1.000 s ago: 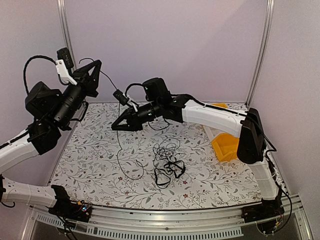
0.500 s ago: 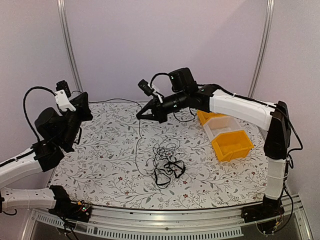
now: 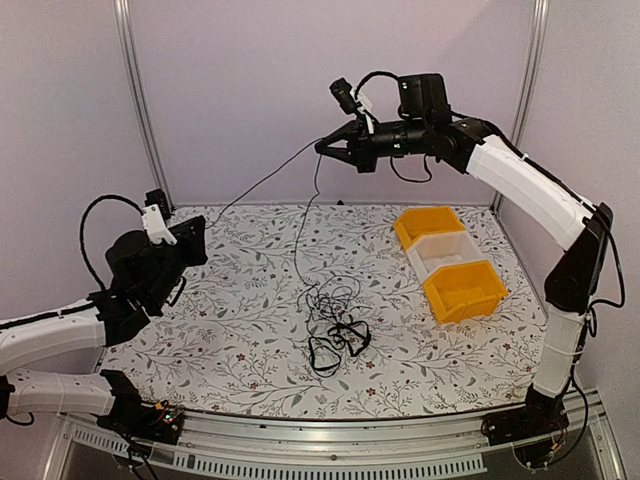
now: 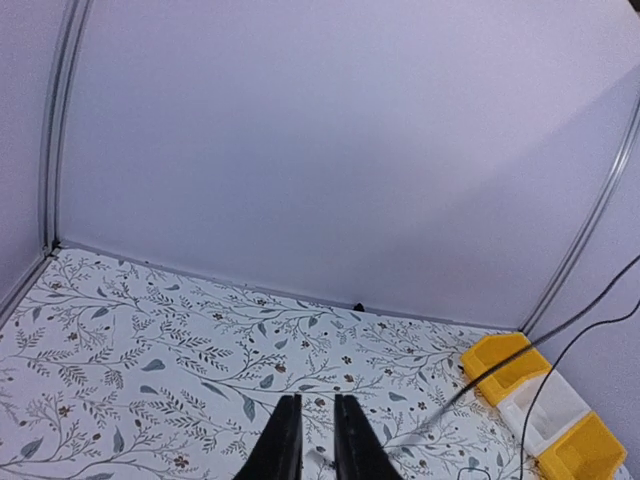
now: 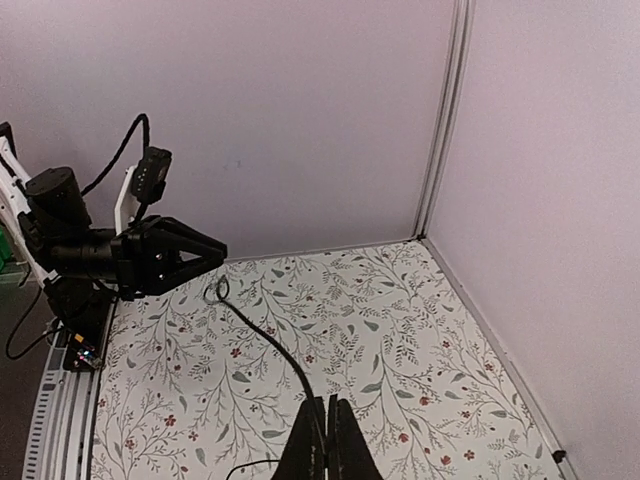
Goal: Untangle the cables
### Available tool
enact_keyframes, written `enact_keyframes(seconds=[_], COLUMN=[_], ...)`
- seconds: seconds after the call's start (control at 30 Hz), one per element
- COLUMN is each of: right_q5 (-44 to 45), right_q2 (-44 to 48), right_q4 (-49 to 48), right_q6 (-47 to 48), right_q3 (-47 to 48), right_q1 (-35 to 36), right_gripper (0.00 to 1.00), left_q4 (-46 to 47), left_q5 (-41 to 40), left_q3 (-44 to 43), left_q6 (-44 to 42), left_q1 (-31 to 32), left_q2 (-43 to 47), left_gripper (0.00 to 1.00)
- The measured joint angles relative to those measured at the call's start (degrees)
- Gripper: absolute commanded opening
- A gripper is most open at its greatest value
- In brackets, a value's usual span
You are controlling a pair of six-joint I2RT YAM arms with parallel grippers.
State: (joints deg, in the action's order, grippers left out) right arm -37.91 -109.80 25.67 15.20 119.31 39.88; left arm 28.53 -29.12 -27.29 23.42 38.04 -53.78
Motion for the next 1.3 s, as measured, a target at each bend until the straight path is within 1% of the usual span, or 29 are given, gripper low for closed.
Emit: enact_keyframes(seconds=[0.03,0.1,0.23,0.4,0.57,0.63,0.8,0.9,1.1,1.3], right_q5=[0.28,1.14,3.26,5.33,6.34,6.4,6.47,6.27,5.86,5.88], right_q2=[0.0,0.0,0.35,0.31,-0.68,-1.36,-3.65,-3.98,-4.57,-5.75], right_q4=[-0.02,-0.35,-2.19,-3.58,-4.9,-5.64,-6.6,-8.15,-10.08,-12.7], right_q6=[0.04,0.26,1.27,2.56,3.02,2.82,1.66,0.37,-1.99,-2.34], right_q3=[0.63,3.13,6.69,7.1,7.1,7.1,6.91,4.44,1.01,-1.73], right_q1=[-1.73,-4.04,-7.56,-10.43,-14.86,-17.2,-22.99,-25.86,-29.9,-33.16], right_gripper=[0.0,0.0,0.0,0.0,0.0,0.0,0.0,0.0,0.0,0.0], left_q4=[-0.17,-0.39,-0.72,-0.66,-0.59,-0.52,-0.55,-0.55,-0.55,-0.5], left_q5=[0.26,0.66,2.05,4.74,7.32,8.13,9.27,9.44,9.6,10.49], left_q3=[0.22,0.92,1.75,3.28,4.17,4.44,4.79,4.79,4.79,4.79], left_q6=[0.28,0.66,1.7,3.08,3.87,3.76,3.61,3.58,3.37,3.3], left_q1=[-0.28,-1.14,-1.68,-1.68,-1.68,-1.68,-1.7,-1.7,-1.7,-1.7], left_q2=[-0.35,-1.03,-1.92,-2.12,-2.12,-2.12,-2.12,-2.1,-2.12,-2.62], left_gripper=[0.47,0.53,0.55,0.52,0.42,0.4,0.39,0.39,0.39,0.39])
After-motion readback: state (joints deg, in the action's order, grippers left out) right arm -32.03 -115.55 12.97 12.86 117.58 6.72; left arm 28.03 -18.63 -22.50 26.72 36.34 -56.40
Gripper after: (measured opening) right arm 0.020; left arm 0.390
